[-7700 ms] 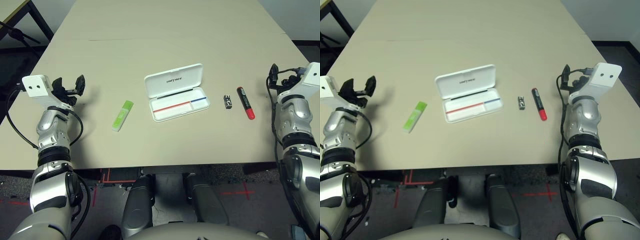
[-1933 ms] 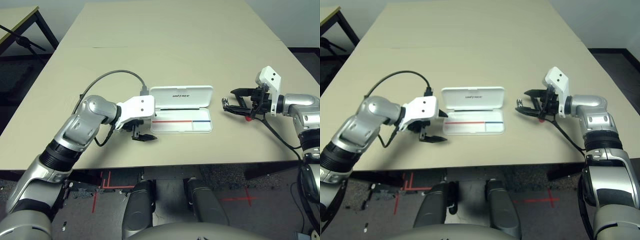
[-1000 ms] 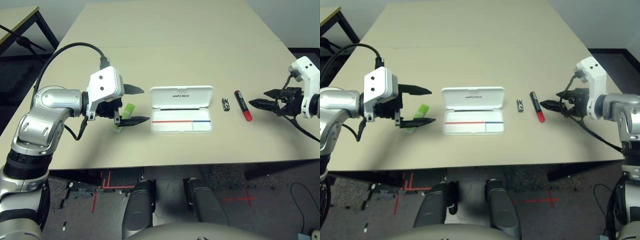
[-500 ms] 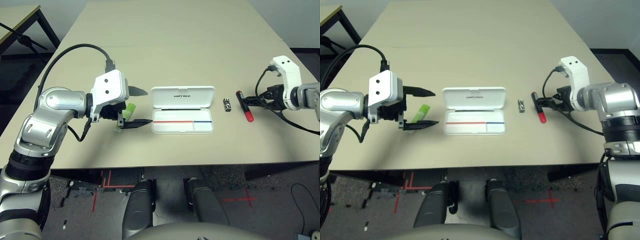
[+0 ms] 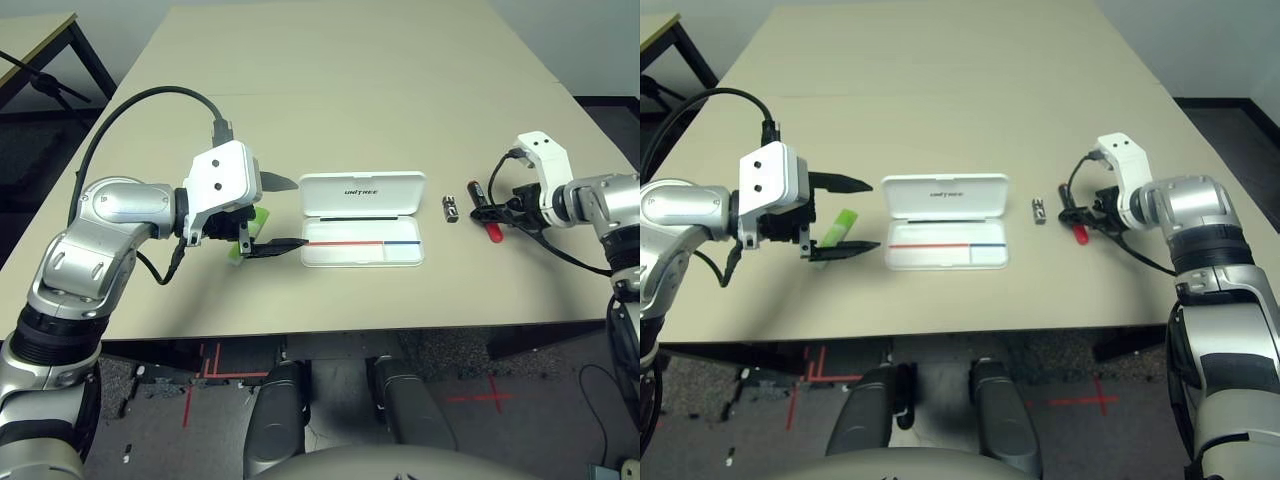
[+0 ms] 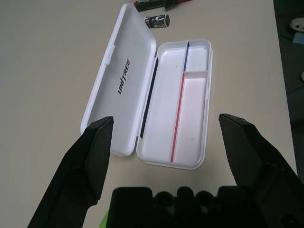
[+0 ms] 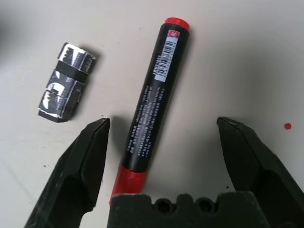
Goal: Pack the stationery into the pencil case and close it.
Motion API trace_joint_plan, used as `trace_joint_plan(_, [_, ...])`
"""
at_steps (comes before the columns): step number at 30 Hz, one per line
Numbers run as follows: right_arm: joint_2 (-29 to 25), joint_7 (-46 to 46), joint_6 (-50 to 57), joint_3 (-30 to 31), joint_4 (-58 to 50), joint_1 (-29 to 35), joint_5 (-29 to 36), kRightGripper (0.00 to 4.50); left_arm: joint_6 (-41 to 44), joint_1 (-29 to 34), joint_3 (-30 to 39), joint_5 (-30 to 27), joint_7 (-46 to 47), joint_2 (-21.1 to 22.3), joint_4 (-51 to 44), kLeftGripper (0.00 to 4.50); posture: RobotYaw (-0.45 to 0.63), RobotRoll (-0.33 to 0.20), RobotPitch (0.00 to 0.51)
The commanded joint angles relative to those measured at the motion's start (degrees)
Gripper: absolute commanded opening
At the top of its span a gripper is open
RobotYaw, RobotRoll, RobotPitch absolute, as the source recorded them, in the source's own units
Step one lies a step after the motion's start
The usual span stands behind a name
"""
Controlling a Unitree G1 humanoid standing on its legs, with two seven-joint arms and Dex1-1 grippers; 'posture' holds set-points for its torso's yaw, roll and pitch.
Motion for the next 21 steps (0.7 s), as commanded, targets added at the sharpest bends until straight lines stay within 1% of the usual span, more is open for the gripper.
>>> trace_joint_plan(1, [0.22, 0.21, -0.79, -0.22, 1.42, 0.93, -0.69, 3.12, 0.19, 0.87, -0.63, -0.7, -0.02, 0.71, -1.04, 4.5, -0.01, 0.0, 0.125])
trace_joint_plan(4, [-1.51, 2.12, -3.03, 0.37, 0.3, 1.59, -1.44, 2.05, -0.18, 0.69, -1.1, -0.42, -0.26, 0.7, -0.69, 4.5, -0.01, 0.0, 0.126])
trace_joint_plan(5, [-2.15, 2.99, -3.73, 0.68, -0.17, 1.81, -1.66, 1.58, -0.23, 0.63, -1.21, -0.39, -0.3, 0.66, -0.63, 4.5, -0.01, 0.0, 0.126])
trace_joint_plan(6, [-2.9, 3.89, -4.46, 1.04, -0.65, 2.04, -1.96, 1.24, -0.3, 0.55, -1.34, -0.37, -0.37, 0.63, -0.59, 4.5, -0.01, 0.0, 0.126])
trace_joint_plan(7, [-3.64, 4.53, -5.09, 1.46, -1.02, 2.21, -2.42, 0.8, -0.37, 0.48, -1.44, -0.38, -0.42, 0.63, -0.55, 4.5, -0.01, 0.0, 0.126])
trace_joint_plan(8, [-4.64, 4.59, -6.13, 2.16, -1.36, 2.41, -3.55, 0.51, -0.44, 0.42, -1.55, -0.36, -0.46, 0.61, -0.45, 4.5, -0.02, 0.0, 0.127])
trace_joint_plan(10, [-6.05, 5.22, -7.31, 2.48, -1.81, 2.48, -4.64, 0.47, -0.65, 0.34, -1.82, -0.23, -0.59, 0.59, -0.24, 4.5, -0.02, 0.0, 0.128])
trace_joint_plan(16, [-10.22, 10.59, -10.06, 2.78, -5.77, 2.33, -5.29, 0.47, -1.23, 0.08, -2.46, -0.08, -1.02, 0.48, 0.41, 4.5, -0.04, 0.0, 0.131])
trace_joint_plan(19, [-14.23, 17.31, -17.72, 3.41, -10.4, 2.65, -5.62, 0.47, -1.68, -0.45, -2.9, -0.07, -1.4, 0.63, 1.17, 4.5, -0.05, 0.0, 0.133])
trace_joint_plan(21, [-16.76, 22.99, -25.02, 4.41, -12.14, 3.59, -6.07, 0.47, -1.97, -0.62, -3.13, -0.03, -1.64, 0.75, 1.58, 4.5, -0.05, 0.0, 0.134])
